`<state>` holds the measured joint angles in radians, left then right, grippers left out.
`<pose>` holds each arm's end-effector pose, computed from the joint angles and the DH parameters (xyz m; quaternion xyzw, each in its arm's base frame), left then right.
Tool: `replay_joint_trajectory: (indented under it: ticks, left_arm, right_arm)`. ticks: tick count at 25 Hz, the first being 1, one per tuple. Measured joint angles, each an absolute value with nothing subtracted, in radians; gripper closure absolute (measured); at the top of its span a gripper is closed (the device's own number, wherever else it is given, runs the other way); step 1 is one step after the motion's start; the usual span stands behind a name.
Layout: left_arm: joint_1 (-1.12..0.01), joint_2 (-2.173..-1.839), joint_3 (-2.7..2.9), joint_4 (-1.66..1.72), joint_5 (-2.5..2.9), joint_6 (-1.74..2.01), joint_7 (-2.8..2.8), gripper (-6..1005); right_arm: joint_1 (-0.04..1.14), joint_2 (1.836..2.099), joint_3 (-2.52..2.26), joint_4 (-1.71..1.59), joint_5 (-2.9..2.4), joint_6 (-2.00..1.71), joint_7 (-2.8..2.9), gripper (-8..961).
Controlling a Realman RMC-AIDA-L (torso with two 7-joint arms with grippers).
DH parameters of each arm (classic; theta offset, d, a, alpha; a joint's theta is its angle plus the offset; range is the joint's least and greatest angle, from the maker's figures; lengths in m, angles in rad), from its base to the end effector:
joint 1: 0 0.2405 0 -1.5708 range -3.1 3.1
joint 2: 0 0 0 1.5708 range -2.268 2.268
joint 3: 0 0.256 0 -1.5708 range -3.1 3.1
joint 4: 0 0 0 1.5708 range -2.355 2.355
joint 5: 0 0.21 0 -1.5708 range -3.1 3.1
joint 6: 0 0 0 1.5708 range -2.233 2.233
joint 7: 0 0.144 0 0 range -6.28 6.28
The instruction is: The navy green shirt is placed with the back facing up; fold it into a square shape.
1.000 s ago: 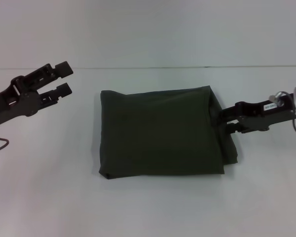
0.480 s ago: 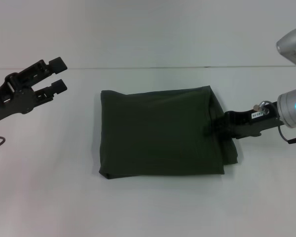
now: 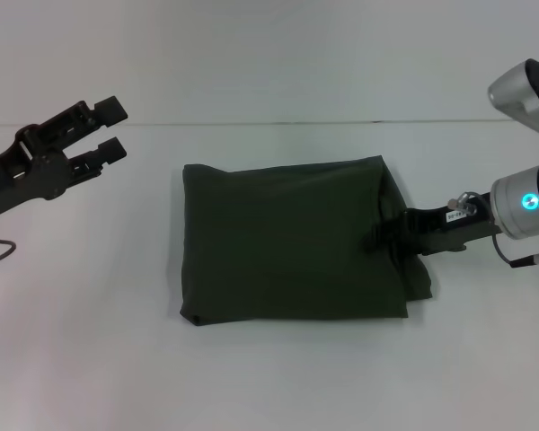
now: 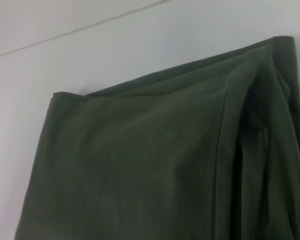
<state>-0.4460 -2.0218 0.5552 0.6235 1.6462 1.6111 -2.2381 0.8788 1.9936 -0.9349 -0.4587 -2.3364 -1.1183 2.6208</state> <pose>-0.2771 0.3321 0.0703 -0.6701 -0.5675 -0.4750 0.0572 0.2334 0.4195 -0.0279 -0.7653 0.6230 0.0449 0.1555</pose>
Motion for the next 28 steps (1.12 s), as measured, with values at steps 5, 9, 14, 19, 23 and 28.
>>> replay_joint_trajectory:
  ticks: [5, 9, 14, 19, 23, 28]
  left_arm:
    - [-0.448, -2.022, 0.555, 0.623, 1.646, 1.601, -2.238, 93]
    - [-0.452, -2.022, 0.555, 0.621, 1.646, 1.601, -2.238, 93]
    - [-0.456, -2.022, 0.555, 0.621, 1.646, 1.600, -2.238, 94]
    - [-0.458, -2.022, 0.555, 0.621, 1.645, 1.599, -2.238, 94]
    - [-0.459, -2.020, 0.555, 0.620, 1.645, 1.591, -2.238, 94]
    - [-0.459, -2.019, 0.555, 0.619, 1.644, 1.588, -2.238, 93]
  right_arm:
    - [0.889, 2.000, -0.941, -0.449, -2.336, -1.100, 2.619, 331]
    - [0.897, 2.006, -0.942, -0.449, -2.337, -1.096, 2.620, 331]
    - [0.899, 2.007, -0.942, -0.454, -2.338, -1.097, 2.620, 332]
    - [0.895, 2.006, -0.938, -0.459, -2.338, -1.098, 2.622, 517]
    - [0.891, 2.004, -0.933, -0.459, -2.332, -1.098, 2.619, 676]
    - [0.890, 2.007, -0.932, -0.484, -2.330, -1.108, 2.618, 848]
